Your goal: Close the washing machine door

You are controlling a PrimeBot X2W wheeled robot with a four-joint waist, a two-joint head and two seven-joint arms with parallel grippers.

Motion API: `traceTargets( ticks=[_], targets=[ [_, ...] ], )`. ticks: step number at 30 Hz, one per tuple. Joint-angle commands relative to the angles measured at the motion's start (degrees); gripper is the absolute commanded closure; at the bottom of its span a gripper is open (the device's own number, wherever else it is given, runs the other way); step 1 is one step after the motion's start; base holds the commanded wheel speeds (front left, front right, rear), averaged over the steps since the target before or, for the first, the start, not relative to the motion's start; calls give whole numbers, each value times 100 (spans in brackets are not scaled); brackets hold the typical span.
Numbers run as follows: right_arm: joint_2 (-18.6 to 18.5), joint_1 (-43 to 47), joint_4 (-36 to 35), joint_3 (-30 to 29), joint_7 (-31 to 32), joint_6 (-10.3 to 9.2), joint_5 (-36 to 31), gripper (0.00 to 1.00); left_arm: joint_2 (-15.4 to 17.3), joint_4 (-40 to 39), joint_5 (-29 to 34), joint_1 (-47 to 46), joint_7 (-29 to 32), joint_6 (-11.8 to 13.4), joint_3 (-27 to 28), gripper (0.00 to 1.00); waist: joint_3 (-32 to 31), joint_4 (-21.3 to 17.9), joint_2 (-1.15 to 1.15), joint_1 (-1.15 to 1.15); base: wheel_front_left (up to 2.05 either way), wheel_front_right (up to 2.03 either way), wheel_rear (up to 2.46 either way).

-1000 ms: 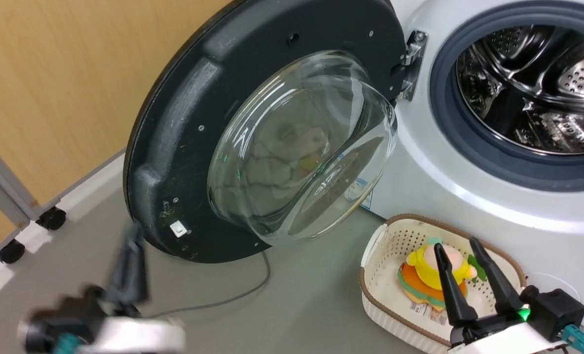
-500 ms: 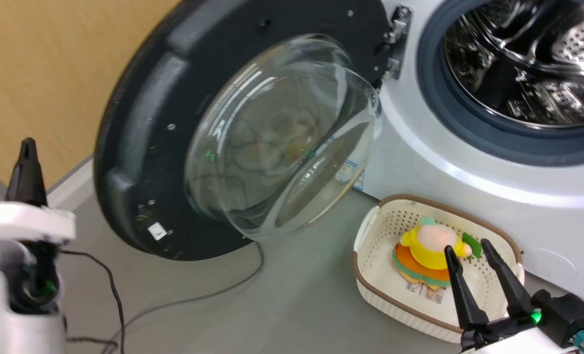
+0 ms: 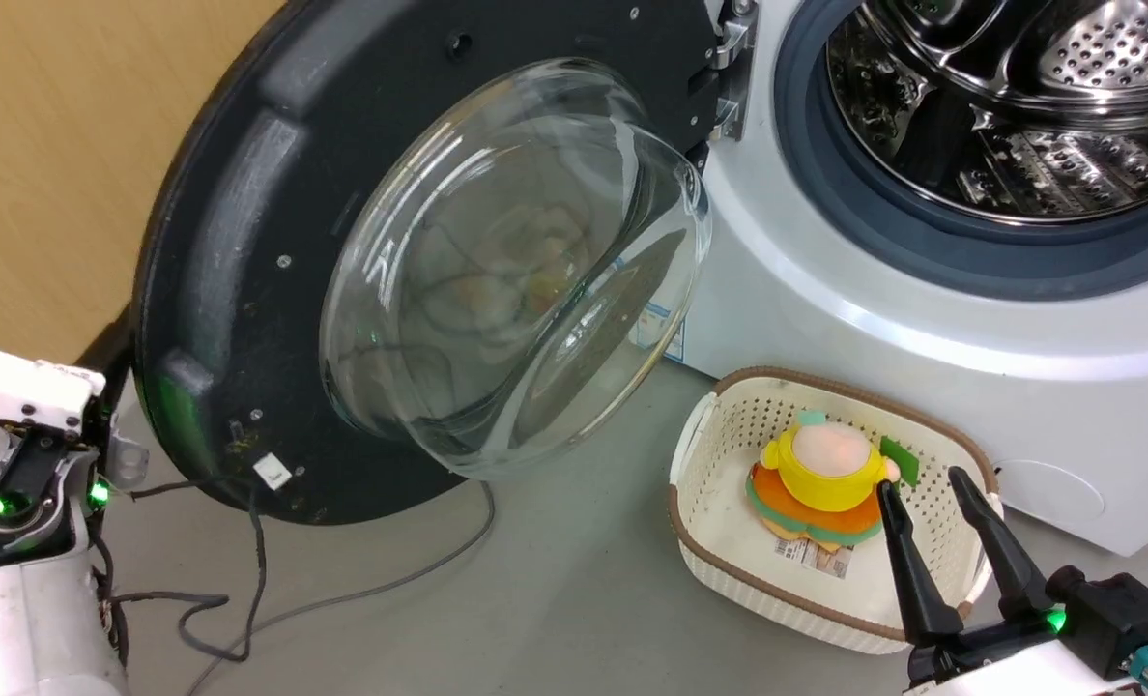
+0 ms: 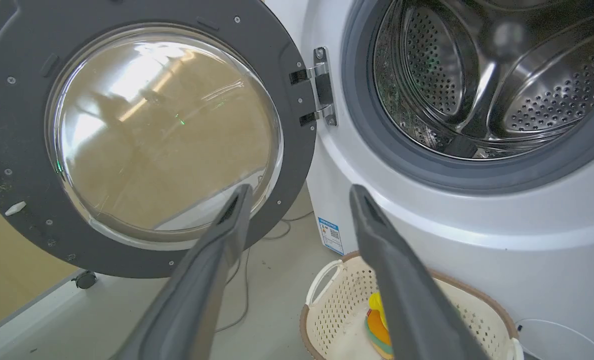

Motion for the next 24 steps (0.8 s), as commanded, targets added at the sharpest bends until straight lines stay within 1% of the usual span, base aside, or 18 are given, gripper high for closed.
traceTargets(
  ticks=[1, 5, 8, 12, 19, 24],
  targets=[
    [23, -63, 16, -7, -26, 5, 13, 0, 30, -14, -91, 114, 233, -98, -60, 100, -51, -20, 0, 0, 0, 0, 0],
    [71, -22, 52, -34, -26, 5, 11, 0, 10, -157, -221, 386, 674, -212, -186, 100, -176, -39, 0, 0, 0, 0, 0],
    [126, 44, 65, -113, -26, 5, 10, 0, -91, -366, -311, 652, 975, -275, -311, 100, -307, -49, 0, 0, 0, 0, 0],
    [204, 153, 93, -202, -26, 5, -7, 0, -238, -778, -377, 1102, 1355, -272, -497, 100, -504, -96, 0, 0, 0, 0, 0],
    [332, 357, 121, -408, -26, 5, -64, 0, -587, -1687, -588, 1913, 1773, -37, -816, 100, -755, -252, 0, 0, 0, 0, 0],
    [367, 425, 122, -487, -26, 5, -88, 0, -728, -2311, -954, 2413, 1846, 185, -1174, 100, -817, -443, 0, 0, 0, 0, 0]
  ],
)
